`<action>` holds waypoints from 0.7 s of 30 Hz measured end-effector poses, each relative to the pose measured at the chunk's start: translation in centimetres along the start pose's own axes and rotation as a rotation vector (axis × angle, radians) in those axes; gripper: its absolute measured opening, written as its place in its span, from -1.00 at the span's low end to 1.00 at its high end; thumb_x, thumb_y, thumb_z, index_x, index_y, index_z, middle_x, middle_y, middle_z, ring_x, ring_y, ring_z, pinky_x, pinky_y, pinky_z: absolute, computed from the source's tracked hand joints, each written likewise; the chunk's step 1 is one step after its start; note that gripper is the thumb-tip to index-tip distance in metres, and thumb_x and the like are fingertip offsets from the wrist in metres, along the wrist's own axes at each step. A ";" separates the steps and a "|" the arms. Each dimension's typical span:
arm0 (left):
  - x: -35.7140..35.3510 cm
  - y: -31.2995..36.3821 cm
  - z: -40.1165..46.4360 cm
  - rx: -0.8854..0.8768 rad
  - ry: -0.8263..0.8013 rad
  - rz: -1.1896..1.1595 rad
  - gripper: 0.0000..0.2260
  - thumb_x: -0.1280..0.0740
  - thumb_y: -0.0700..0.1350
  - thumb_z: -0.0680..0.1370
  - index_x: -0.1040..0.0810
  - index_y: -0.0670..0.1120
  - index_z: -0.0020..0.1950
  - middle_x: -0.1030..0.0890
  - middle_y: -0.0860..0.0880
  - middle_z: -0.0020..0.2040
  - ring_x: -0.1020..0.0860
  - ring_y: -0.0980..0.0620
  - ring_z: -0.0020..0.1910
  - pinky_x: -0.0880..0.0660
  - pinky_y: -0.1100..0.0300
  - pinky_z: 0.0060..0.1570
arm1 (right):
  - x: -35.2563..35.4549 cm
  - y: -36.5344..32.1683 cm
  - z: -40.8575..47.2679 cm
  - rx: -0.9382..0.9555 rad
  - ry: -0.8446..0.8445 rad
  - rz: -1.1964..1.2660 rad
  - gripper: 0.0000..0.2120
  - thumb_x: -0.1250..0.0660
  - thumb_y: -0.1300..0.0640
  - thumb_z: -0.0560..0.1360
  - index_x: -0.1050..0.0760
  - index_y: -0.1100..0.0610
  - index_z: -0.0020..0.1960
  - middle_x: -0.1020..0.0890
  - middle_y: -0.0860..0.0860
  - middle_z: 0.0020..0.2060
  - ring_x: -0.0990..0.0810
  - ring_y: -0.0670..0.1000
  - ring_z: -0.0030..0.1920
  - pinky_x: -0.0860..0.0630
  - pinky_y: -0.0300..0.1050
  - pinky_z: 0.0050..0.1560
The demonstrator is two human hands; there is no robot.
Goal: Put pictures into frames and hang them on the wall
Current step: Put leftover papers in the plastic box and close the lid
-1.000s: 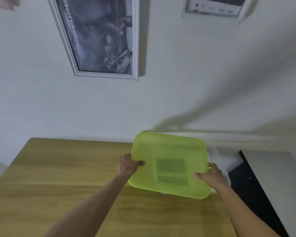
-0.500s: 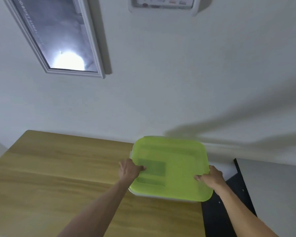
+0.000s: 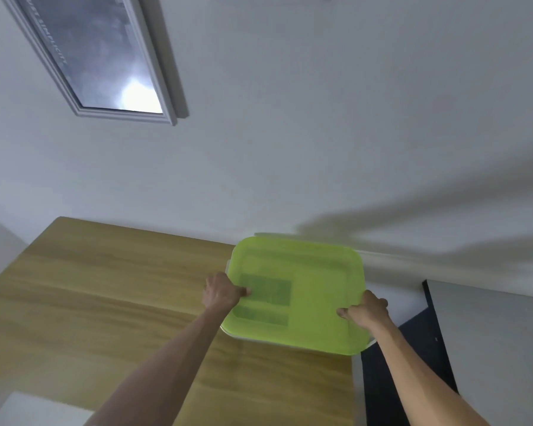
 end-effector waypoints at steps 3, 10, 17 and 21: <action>0.2 0.0 -0.2 0.025 0.021 0.024 -0.46 -0.62 0.08 0.28 -0.55 -0.16 0.12 -0.59 -0.14 0.13 -0.57 -0.18 0.13 -0.47 0.04 -0.01 | 0.0 -0.2 -0.2 -0.002 -0.009 -0.058 -0.26 -0.51 -0.16 0.38 -0.30 0.18 0.37 -0.34 0.20 0.30 -0.33 0.22 0.32 -0.44 0.01 0.17; 0.6 0.1 -0.6 0.026 0.033 0.059 -0.46 -0.63 0.06 0.25 -0.57 -0.18 0.07 -0.61 -0.13 0.07 -0.58 -0.16 0.08 -0.47 0.07 -0.13 | 0.2 -0.6 -0.4 0.009 -0.038 -0.140 -0.21 -0.47 -0.24 0.39 -0.26 0.15 0.42 -0.35 0.19 0.31 -0.33 0.21 0.33 -0.39 -0.02 0.10; 0.8 0.1 -0.2 -0.079 0.032 0.132 -0.48 -0.63 0.14 0.22 -0.56 -0.20 -0.09 -0.61 -0.12 -0.05 -0.60 -0.17 -0.05 -0.42 0.10 -0.26 | 0.4 -0.7 -1.1 0.033 -0.048 -0.149 -0.16 -0.46 -0.23 0.40 -0.19 0.12 0.49 -0.32 0.20 0.35 -0.32 0.24 0.36 -0.43 0.03 0.23; 1.1 0.1 0.2 -0.106 0.000 0.172 -0.51 -0.62 0.15 0.23 -0.41 -0.12 -0.25 -0.55 -0.08 -0.13 -0.54 -0.10 -0.17 -0.39 0.11 -0.28 | 0.5 -0.5 -1.4 0.035 -0.060 -0.155 -0.16 -0.46 -0.25 0.39 -0.21 0.10 0.48 -0.30 0.19 0.32 -0.35 0.24 0.35 -0.44 0.06 0.30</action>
Point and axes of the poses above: each hand's wrist, its own z-axis towards the middle knuckle, its own x-axis out of the back of the hand, y = z × x, the point moved 5 cm from there along z, towards the middle knuckle
